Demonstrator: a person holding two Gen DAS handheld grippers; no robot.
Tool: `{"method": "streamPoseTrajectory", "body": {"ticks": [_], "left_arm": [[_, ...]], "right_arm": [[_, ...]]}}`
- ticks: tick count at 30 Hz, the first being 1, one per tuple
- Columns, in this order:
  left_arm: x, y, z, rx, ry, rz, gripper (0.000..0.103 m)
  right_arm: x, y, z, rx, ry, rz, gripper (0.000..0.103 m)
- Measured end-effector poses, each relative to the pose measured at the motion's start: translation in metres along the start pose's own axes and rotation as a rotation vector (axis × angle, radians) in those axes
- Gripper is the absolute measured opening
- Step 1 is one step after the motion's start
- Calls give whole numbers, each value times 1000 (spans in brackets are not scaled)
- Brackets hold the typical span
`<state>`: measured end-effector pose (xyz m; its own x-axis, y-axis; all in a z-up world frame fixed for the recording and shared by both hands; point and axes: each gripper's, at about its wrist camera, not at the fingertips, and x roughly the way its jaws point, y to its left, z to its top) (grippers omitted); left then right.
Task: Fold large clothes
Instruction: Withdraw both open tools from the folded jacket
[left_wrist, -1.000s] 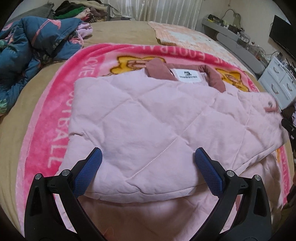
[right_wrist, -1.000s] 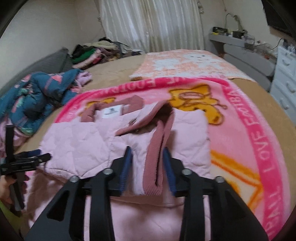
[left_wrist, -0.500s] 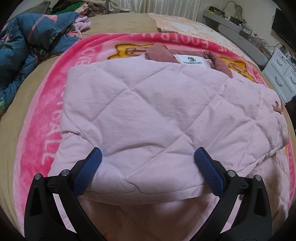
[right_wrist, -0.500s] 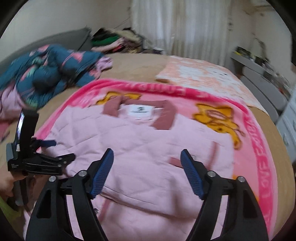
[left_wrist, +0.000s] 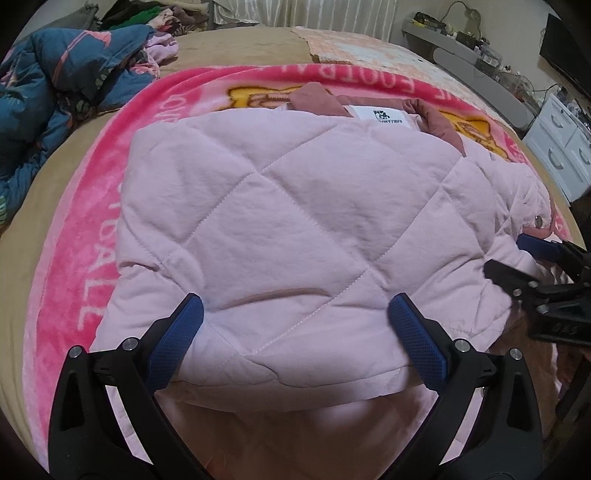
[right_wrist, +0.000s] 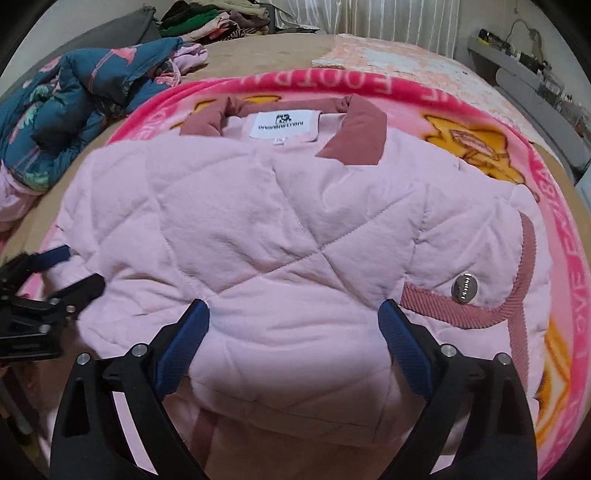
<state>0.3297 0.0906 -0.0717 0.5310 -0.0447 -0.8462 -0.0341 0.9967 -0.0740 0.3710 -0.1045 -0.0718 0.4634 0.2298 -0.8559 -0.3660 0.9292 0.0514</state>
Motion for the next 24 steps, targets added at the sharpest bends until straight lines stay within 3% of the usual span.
{"method": "streamPoseTrajectory", "body": {"ticks": [11, 24], "left_arm": [[-12, 6, -4, -31, -8, -44, 94], [-53, 10, -10, -109, -33, -92, 94]], "right_arm": [[-11, -4, -8, 42, -18, 20, 94], [-57, -14, -30, 140, -41, 59, 97]]}}
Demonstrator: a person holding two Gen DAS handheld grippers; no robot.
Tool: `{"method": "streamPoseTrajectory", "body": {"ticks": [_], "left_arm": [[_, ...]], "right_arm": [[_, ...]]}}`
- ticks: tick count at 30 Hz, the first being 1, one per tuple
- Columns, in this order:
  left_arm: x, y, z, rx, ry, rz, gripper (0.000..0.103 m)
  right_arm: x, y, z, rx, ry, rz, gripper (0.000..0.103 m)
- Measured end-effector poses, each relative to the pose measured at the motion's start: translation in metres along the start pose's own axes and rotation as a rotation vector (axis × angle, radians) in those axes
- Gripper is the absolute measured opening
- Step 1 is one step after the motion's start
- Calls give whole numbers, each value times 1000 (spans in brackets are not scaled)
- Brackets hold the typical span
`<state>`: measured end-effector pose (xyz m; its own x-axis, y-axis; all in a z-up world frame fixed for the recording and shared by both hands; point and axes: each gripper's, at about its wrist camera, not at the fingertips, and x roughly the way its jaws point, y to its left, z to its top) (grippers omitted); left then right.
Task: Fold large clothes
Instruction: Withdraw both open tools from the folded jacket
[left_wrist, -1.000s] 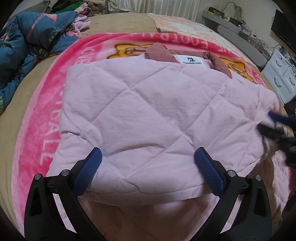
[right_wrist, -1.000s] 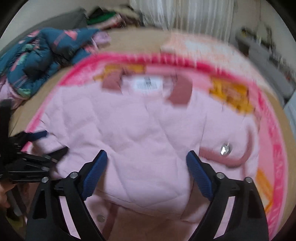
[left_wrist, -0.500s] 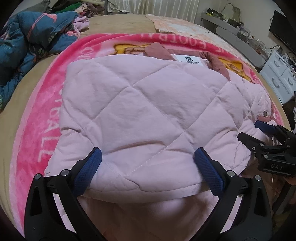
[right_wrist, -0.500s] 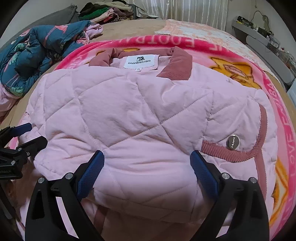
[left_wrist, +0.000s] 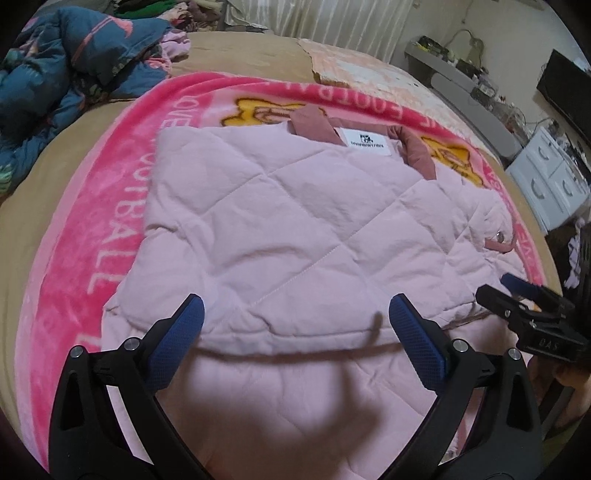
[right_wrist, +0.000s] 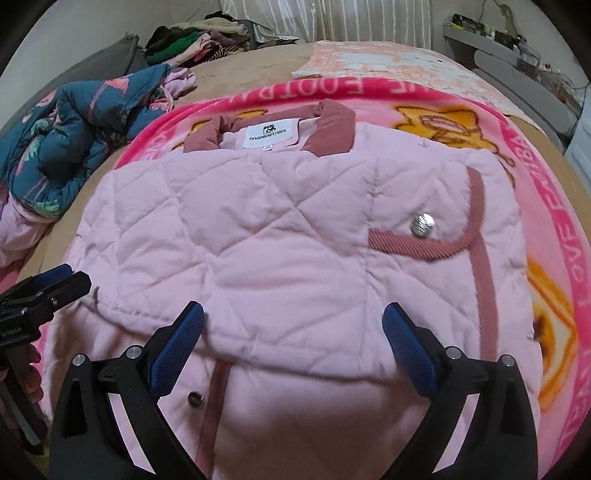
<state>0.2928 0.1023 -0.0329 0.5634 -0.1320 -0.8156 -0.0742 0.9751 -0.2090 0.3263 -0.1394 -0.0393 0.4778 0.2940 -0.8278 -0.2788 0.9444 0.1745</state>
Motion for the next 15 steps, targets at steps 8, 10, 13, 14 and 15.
{"method": "streamPoseTrajectory", "body": {"ticks": [8, 10, 13, 14, 15], "left_arm": [[-24, -4, -3, 1, -25, 11, 94], [-28, -5, -6, 2, -28, 16, 94], [-35, -7, -7, 7, -34, 17, 94], [-38, -7, -7, 8, -37, 16, 94], [-40, -8, -8, 8, -40, 15, 94]], "right_arm": [[-21, 1, -7, 16, -20, 20, 97], [-25, 3, -8, 13, -23, 25, 97], [-34, 7, -9, 6, -34, 30, 97], [-37, 8, -9, 3, -37, 32, 97], [-39, 9, -10, 1, -39, 33, 97]]}}
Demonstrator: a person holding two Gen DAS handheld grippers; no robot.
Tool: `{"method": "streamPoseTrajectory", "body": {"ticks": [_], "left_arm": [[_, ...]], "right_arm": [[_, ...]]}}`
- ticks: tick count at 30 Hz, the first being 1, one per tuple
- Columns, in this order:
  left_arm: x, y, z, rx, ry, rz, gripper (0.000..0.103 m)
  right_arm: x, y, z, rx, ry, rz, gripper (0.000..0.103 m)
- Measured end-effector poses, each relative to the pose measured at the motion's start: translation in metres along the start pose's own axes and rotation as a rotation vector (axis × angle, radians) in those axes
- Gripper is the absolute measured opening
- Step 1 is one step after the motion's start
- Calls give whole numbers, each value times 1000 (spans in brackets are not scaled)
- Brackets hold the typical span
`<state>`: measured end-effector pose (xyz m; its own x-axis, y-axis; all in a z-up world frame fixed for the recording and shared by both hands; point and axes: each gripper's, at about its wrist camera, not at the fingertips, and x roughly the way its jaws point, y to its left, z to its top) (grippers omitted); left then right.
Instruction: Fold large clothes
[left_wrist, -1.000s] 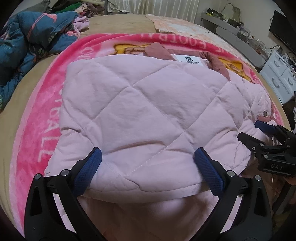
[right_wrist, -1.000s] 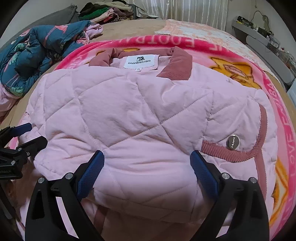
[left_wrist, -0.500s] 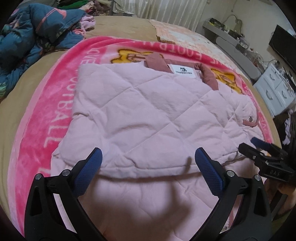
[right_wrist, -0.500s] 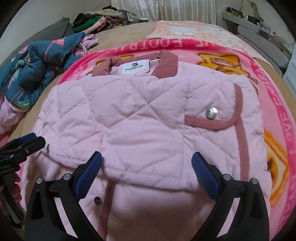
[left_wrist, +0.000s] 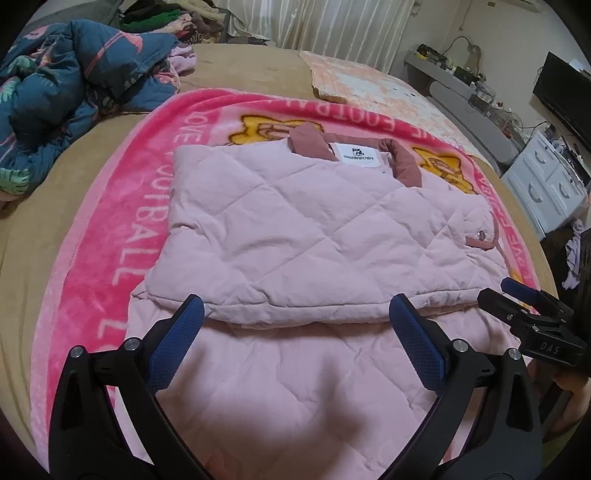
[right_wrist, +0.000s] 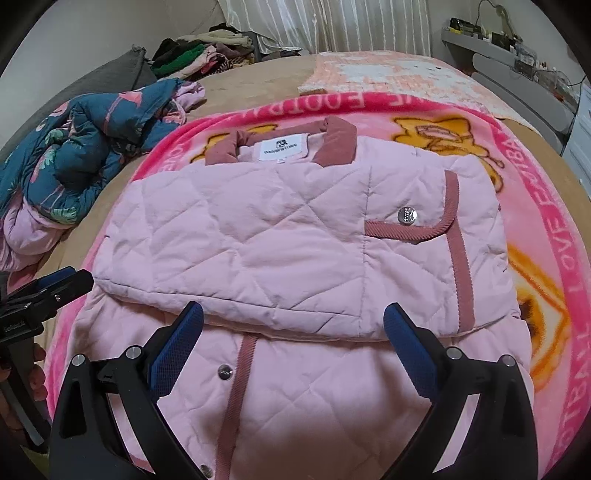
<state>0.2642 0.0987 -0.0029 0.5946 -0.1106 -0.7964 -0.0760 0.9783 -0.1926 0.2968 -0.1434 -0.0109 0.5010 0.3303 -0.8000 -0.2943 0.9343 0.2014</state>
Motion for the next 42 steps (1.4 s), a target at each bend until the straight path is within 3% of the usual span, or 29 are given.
{"method": "streamPoseTrajectory", "body": {"ticks": [15, 27, 42], "left_arm": [[-52, -7, -7, 10, -65, -6, 94], [-110, -25, -21, 43, -147, -19, 94], [-171, -51, -45, 103, -241, -43, 94]], "right_arm": [[-56, 19, -4, -30, -75, 23, 99], [-132, 39, -16, -87, -186, 41, 99], [-206, 35, -42, -93, -289, 36, 99]]}}
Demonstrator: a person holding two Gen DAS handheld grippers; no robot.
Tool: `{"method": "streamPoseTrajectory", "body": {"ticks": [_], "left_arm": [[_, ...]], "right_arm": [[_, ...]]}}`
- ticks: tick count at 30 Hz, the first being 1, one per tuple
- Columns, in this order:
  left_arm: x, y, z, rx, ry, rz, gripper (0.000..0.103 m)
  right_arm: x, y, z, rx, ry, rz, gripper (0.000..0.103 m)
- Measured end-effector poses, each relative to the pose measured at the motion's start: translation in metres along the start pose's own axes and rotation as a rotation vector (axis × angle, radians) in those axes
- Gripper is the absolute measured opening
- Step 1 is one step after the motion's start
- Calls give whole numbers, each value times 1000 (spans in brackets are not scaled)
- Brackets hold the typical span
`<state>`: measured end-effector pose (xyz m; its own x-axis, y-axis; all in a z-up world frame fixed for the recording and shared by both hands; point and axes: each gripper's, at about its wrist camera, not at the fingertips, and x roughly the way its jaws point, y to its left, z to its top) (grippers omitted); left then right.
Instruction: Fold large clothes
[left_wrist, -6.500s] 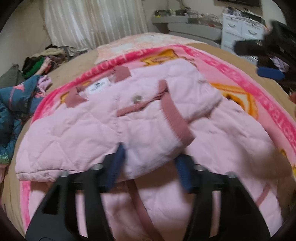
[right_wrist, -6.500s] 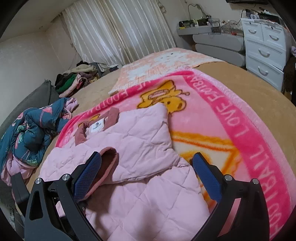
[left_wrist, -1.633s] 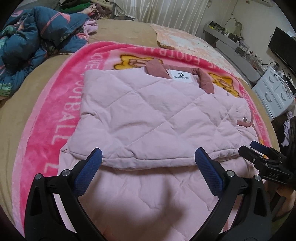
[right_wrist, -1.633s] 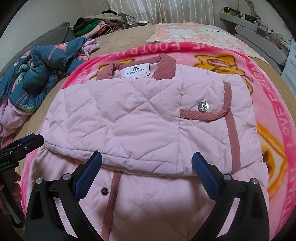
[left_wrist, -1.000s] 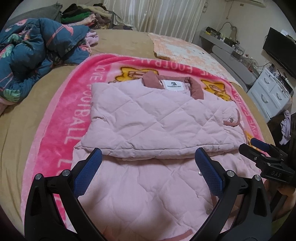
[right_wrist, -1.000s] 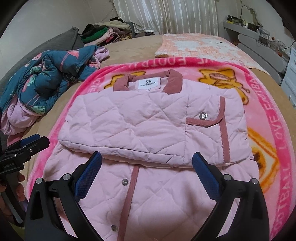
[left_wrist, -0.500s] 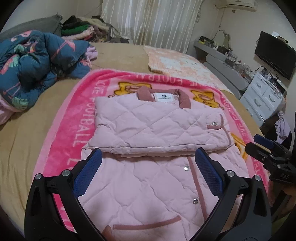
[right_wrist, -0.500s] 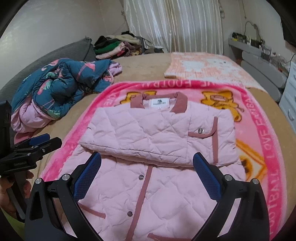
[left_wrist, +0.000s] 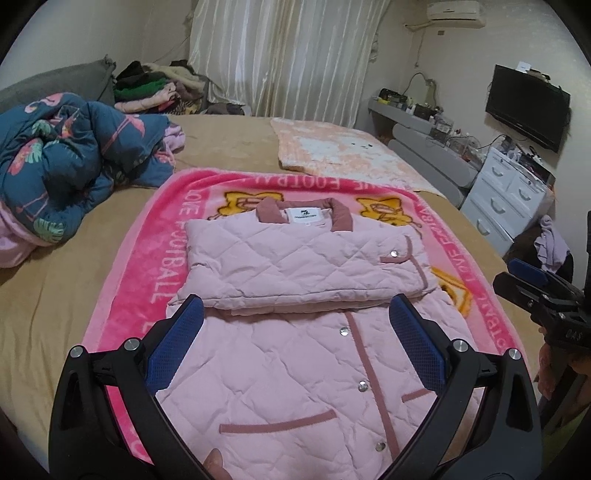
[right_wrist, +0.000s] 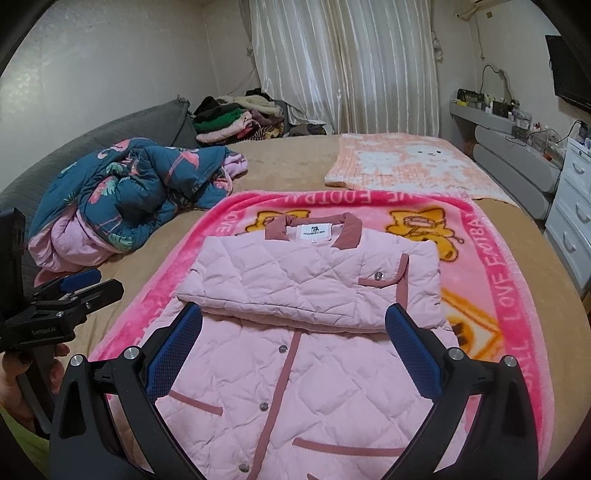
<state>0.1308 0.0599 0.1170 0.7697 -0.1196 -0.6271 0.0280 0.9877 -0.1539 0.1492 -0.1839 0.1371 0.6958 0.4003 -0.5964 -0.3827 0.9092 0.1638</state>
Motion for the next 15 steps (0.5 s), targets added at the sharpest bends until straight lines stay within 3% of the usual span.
{"method": "streamPoseTrajectory", "body": {"ticks": [15], "left_arm": [[-25, -6, -32, 34, -9, -16, 94]], "right_arm": [[-40, -3, -25, -8, -48, -3, 99]]}}
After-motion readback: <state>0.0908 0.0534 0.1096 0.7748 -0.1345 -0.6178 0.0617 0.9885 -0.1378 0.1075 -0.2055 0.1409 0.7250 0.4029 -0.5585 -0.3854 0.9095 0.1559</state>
